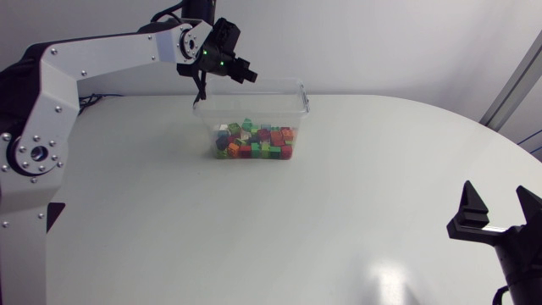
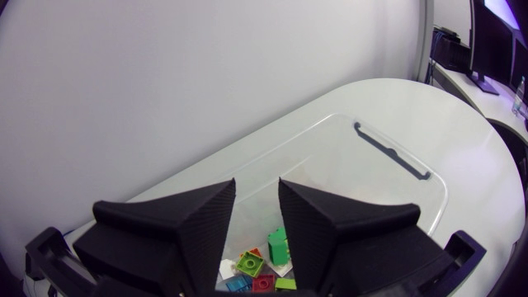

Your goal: Place the duplo bricks in the container

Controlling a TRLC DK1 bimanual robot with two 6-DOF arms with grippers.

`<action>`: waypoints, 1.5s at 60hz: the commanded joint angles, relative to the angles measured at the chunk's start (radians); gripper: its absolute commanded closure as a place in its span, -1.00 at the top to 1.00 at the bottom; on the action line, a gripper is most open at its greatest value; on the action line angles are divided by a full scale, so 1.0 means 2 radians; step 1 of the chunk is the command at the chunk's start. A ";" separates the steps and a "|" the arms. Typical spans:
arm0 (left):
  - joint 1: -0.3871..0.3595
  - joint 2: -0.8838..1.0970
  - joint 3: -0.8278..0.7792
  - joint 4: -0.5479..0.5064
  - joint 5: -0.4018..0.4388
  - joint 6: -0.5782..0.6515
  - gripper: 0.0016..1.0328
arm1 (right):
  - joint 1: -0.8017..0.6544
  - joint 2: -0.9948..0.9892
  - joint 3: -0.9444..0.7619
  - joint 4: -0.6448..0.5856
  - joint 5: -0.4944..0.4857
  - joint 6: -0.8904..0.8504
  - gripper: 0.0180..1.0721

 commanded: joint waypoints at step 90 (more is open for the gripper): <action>0.041 -0.778 -0.722 0.249 -0.171 -0.064 0.91 | 0.060 -0.004 -0.010 -0.006 -0.004 -0.016 0.91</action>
